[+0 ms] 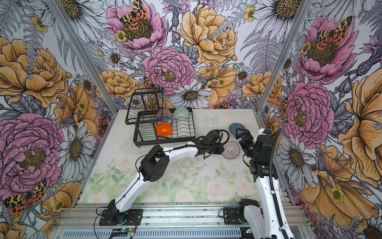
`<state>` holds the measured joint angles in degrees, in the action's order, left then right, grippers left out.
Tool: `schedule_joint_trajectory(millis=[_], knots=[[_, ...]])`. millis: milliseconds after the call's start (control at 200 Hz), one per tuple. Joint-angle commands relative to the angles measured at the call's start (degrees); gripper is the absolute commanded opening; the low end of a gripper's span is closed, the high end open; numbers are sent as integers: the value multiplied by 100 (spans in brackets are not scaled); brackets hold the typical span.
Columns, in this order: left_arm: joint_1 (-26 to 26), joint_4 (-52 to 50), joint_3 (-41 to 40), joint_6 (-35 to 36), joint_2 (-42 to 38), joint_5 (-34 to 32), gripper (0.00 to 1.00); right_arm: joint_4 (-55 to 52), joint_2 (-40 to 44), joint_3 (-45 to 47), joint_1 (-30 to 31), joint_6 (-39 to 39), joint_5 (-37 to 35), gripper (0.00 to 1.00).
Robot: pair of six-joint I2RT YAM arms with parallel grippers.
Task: Load bowls into a dish rack
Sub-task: Pick up the bowl from the middle-right of the table.
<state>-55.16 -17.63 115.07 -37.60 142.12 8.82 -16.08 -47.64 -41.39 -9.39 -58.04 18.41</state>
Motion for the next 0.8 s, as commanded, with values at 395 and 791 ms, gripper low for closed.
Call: schedule_joint_trajectory(millis=[395,791], knots=[[-14,390,-726,11,-518,-338,0,54,20,13,-124,-100,306,99],[244,1587,-2533,159,-2252,-1310,0,330,-89,-350,-73,-372,683,99]])
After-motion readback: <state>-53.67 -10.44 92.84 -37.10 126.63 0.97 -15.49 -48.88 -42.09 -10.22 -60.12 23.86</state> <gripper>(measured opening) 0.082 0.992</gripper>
